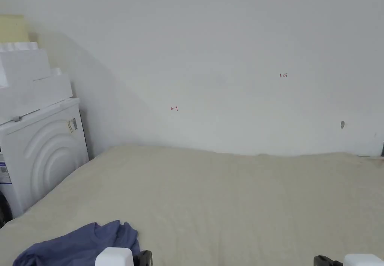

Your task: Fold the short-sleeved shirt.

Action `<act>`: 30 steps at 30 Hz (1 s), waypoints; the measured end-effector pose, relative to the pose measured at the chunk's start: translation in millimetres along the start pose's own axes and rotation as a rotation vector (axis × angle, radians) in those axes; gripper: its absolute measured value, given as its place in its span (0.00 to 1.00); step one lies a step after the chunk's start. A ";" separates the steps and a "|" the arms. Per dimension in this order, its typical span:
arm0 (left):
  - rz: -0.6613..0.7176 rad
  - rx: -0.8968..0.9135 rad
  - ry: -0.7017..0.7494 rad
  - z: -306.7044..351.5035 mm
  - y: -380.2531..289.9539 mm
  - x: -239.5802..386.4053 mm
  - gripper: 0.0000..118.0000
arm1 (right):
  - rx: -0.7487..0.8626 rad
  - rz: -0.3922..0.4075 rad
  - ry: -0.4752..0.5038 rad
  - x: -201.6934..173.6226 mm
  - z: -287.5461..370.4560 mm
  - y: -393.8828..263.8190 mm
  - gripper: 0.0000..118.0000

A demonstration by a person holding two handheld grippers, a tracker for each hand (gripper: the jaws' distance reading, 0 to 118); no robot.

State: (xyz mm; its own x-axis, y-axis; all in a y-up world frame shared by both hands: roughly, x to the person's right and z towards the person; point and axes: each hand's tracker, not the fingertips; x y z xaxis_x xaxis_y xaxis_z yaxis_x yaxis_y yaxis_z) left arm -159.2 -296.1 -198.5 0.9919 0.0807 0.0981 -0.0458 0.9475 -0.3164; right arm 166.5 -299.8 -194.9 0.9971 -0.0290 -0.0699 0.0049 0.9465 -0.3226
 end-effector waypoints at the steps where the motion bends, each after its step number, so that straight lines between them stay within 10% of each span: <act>1: 0.004 0.004 0.000 1.0 -1.1 -0.4 0.03 | 0.000 0.001 -0.004 -0.6 0.2 0.0 0.02; 30: 0.036 -0.013 0.004 0.3 -0.5 -10.1 0.03 | -0.013 -0.001 -0.019 -0.9 -1.9 0.2 0.02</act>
State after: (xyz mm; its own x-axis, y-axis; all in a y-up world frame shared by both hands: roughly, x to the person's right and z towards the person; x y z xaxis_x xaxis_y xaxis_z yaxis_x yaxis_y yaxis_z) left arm -169.2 -297.3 -199.0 0.9902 0.1130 0.0826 -0.0796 0.9400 -0.3318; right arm 165.4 -300.2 -196.7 0.9984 -0.0235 -0.0519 0.0047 0.9423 -0.3348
